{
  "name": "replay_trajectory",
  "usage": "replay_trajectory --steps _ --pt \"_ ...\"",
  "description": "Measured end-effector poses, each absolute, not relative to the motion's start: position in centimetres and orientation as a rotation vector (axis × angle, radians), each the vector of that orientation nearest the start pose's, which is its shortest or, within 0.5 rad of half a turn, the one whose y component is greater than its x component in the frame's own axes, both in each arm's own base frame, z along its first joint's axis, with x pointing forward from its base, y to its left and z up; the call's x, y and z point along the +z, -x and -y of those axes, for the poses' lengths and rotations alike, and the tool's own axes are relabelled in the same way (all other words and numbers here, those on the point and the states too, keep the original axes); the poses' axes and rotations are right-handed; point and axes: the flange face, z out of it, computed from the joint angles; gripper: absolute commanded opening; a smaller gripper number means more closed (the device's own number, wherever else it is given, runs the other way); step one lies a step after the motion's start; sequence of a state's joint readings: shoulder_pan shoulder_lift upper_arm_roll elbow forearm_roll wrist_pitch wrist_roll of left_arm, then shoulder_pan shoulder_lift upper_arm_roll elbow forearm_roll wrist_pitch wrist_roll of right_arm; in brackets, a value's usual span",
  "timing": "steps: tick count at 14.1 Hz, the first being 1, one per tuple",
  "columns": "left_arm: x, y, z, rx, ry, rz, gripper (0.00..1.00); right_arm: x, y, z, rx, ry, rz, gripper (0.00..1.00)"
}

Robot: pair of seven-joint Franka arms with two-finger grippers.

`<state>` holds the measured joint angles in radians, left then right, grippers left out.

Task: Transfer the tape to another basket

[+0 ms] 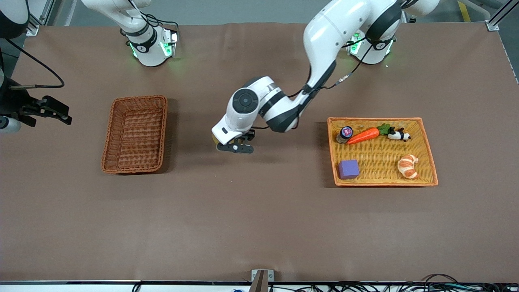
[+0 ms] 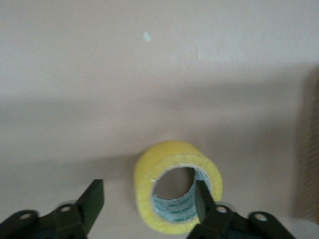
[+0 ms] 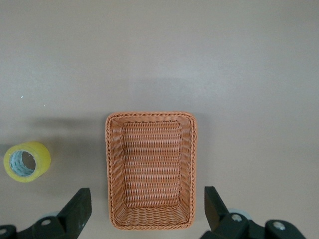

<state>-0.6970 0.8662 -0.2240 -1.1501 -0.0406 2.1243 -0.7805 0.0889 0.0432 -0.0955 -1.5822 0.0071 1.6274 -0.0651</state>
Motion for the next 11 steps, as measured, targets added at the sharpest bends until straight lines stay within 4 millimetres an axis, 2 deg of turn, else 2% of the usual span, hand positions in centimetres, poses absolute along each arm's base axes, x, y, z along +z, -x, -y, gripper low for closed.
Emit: replay_trajectory --steps 2,4,6,8,11 --pt "35.5 -54.0 53.5 0.157 3.314 -0.009 1.0 57.6 -57.7 -2.6 -0.003 3.132 0.167 1.0" --pt "41.3 -56.7 47.8 0.151 3.29 0.05 1.0 53.9 -58.0 -7.0 -0.006 3.123 0.245 1.0" --pt "45.7 -58.7 41.7 0.092 3.291 0.127 1.0 50.2 -57.3 -12.3 -0.012 3.117 0.235 1.0" --pt "48.5 -59.6 35.8 0.044 3.284 0.148 1.0 46.7 -55.6 -18.9 0.014 3.111 0.186 1.0" --pt "51.0 -60.1 28.0 -0.001 3.267 0.138 1.0 41.3 -52.0 -28.6 0.056 3.097 0.097 1.0"
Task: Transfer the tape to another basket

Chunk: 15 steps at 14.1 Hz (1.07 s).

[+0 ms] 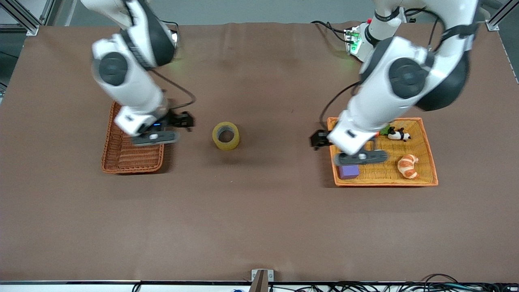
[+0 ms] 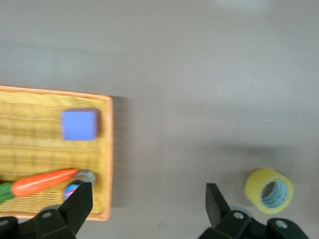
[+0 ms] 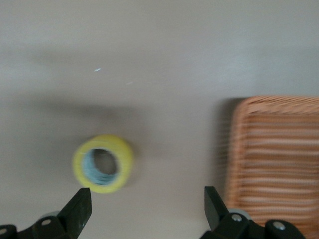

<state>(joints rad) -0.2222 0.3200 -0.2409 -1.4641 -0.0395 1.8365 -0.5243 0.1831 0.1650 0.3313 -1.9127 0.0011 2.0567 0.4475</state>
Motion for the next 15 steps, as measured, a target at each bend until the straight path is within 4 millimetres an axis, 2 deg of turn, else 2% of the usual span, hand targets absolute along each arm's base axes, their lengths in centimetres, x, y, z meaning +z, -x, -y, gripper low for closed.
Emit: replay_trajectory --steps 1,2,4,5,6,9,12,14,15 --pt "51.7 -60.0 25.6 -0.021 3.256 0.11 1.0 38.6 -51.0 -31.0 0.049 3.096 0.074 1.0" --pt "52.5 -59.7 23.5 -0.045 3.243 0.064 1.0 35.2 -50.2 -32.5 0.038 3.1 0.056 1.0" --pt "54.3 -58.4 20.1 -0.087 3.221 0.03 1.0 28.1 -48.3 -34.2 0.039 3.102 0.032 1.0" --pt "55.1 -57.6 18.7 -0.105 3.211 0.041 1.0 25.6 -47.5 -34.6 0.064 3.103 0.038 1.0" --pt "55.9 -56.8 17.5 -0.123 3.202 0.051 1.0 24.0 -46.9 -34.9 0.096 3.107 0.047 1.0" --pt "57.8 -54.8 14.9 -0.132 3.18 0.058 1.0 22.4 -46.2 -35.2 0.117 3.134 0.111 1.0" --pt "59.1 -53.7 12.8 -0.113 3.169 0.096 1.0 21.3 -45.5 -35.2 0.136 3.154 0.158 1.0" --pt "59.4 -53.2 11.6 -0.113 3.166 0.058 1.0 20.6 -45.3 -35.2 0.153 3.158 0.163 0.99" --pt "59.2 -53.0 11.3 -0.102 3.164 0.044 1.0 20.3 -45.2 -35.1 0.162 3.159 0.163 0.94"
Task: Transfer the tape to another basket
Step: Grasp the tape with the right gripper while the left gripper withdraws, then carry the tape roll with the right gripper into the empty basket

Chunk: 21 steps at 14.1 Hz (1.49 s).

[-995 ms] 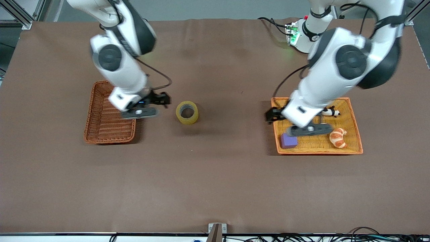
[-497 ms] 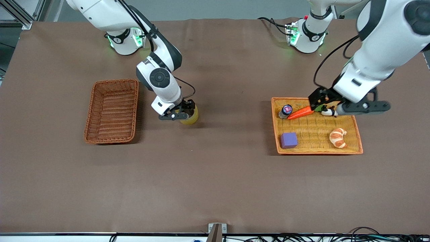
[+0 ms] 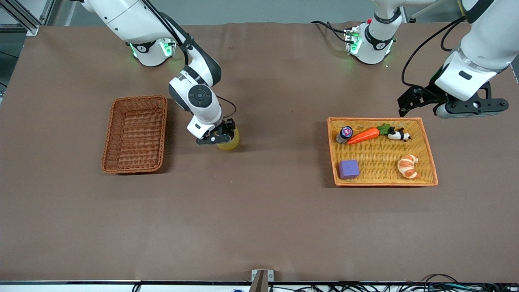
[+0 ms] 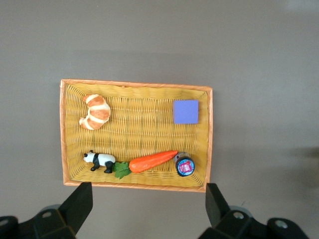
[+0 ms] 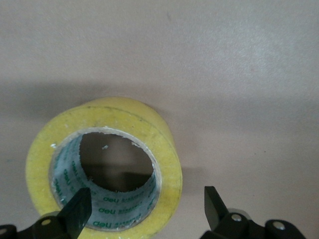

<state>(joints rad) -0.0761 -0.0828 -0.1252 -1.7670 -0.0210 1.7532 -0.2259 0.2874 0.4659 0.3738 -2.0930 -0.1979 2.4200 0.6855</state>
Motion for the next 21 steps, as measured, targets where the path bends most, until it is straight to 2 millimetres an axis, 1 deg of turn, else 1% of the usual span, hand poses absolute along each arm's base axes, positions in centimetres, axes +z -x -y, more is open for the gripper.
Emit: replay_trajectory --steps 1,2,4,5,6,7,9,10,12,14,15,17,18,19,20,21 --pt "59.0 -53.0 11.2 -0.093 3.165 0.038 1.0 19.8 -45.1 -35.1 0.171 3.158 0.163 0.87" --pt "58.7 -52.9 11.2 -0.085 3.165 0.037 1.0 19.2 -45.1 -35.1 0.179 3.154 0.161 0.74" --pt "58.4 -52.9 10.9 -0.072 3.17 0.045 1.0 18.1 -45.1 -35.0 0.191 3.149 0.15 0.39" --pt "58.2 -53.0 10.5 -0.067 3.173 0.048 1.0 18.0 -45.2 -34.7 0.195 3.15 0.142 0.17" --pt "58.1 -53.1 9.8 -0.063 3.175 0.037 1.0 17.9 -45.4 -34.4 0.195 3.151 0.129 0.03" --pt "58.0 -53.2 8.9 -0.06 3.177 0.033 1.0 17.9 -45.7 -34.1 0.193 3.152 0.099 0.0" --pt "57.7 -53.5 7.6 -0.052 3.179 0.037 0.99 18.0 -46.4 -33.5 0.189 3.154 0.013 0.0" --pt "57.6 -53.6 7.4 -0.049 3.179 0.038 0.98 18.2 -46.7 -33.3 0.186 3.154 -0.013 0.0" --pt "57.5 -53.6 7.5 -0.045 3.179 0.036 1.0 18.6 -47.6 -32.9 0.194 3.163 -0.06 0.0" --pt "57.2 -53.7 7.4 -0.037 3.178 0.028 1.0 20.0 -49.3 -32.2 0.245 3.198 -0.113 0.0" --pt "56.9 -53.9 7.4 -0.03 3.178 0.026 1.0 21.4 -50.5 -32.0 0.264 3.215 -0.135 0.0" --pt "56.1 -54.4 7.5 -0.026 3.178 0.025 1.0 25.2 -52.9 -31.4 0.231 3.226 -0.163 0.0" --pt "55.8 -54.7 7.5 -0.024 3.178 0.025 1.0 27.2 -53.8 -30.6 0.211 3.232 -0.141 0.0" --pt "55.6 -54.9 7.5 -0.02 3.179 0.026 1.0 29.0 -54.5 -29.0 0.208 3.246 -0.098 0.0" --pt "55.6 -55.0 7.4 -0.022 3.179 0.028 1.0 30.5 -55.2 -26.7 0.222 3.266 -0.046 0.0" --pt "55.8 -55.1 7.4 -0.03 3.18 0.029 1.0 31.9 -56.0 -23.9 0.243 3.285 0.009 0.0"
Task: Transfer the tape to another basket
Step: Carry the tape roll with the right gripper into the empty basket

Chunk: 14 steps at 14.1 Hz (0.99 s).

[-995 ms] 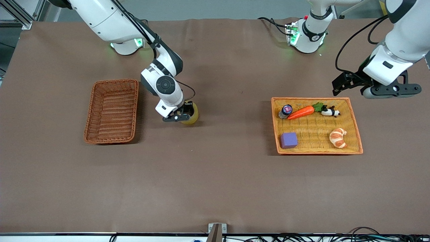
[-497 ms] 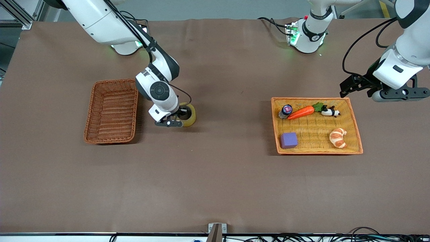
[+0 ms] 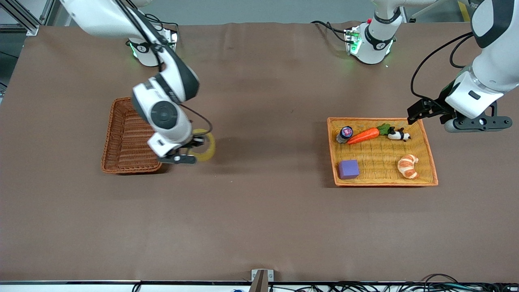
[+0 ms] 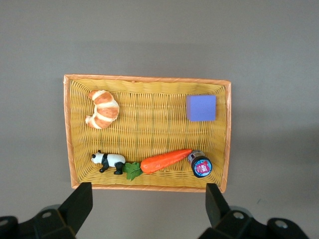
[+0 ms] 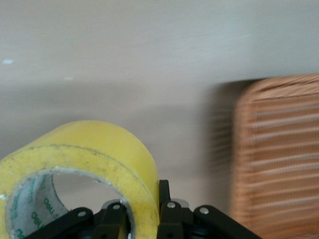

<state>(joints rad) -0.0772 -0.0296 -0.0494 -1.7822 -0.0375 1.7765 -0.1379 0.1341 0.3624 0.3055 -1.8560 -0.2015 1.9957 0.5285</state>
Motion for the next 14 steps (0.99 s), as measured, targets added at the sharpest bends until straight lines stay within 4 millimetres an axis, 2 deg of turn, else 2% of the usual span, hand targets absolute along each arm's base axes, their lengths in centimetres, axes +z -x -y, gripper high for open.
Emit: replay_trajectory --steps 2,4,6,7,9,14 --pt "56.4 -55.2 7.3 -0.05 3.181 0.031 1.0 34.2 -57.1 -17.6 0.269 3.297 0.15 0.0" --pt "56.6 -55.3 7.3 -0.056 3.181 0.031 1.0 35.2 -57.0 -11.2 0.309 3.287 0.24 0.01" --pt "56.6 -55.3 7.3 -0.055 3.181 0.031 1.0 34.7 -55.8 -6.0 0.367 3.274 0.285 0.01" --pt "56.6 -55.3 7.3 -0.054 3.181 0.031 1.0 33.8 -55.1 -4.1 0.395 3.267 0.295 0.01" --pt "56.5 -55.3 7.3 -0.053 3.181 0.031 1.0 31.6 -53.5 -2.1 0.414 3.252 0.319 0.02" --pt "56.4 -55.4 7.3 -0.049 3.181 0.031 1.0 25.4 -49.5 -0.5 0.318 3.236 0.325 0.03"
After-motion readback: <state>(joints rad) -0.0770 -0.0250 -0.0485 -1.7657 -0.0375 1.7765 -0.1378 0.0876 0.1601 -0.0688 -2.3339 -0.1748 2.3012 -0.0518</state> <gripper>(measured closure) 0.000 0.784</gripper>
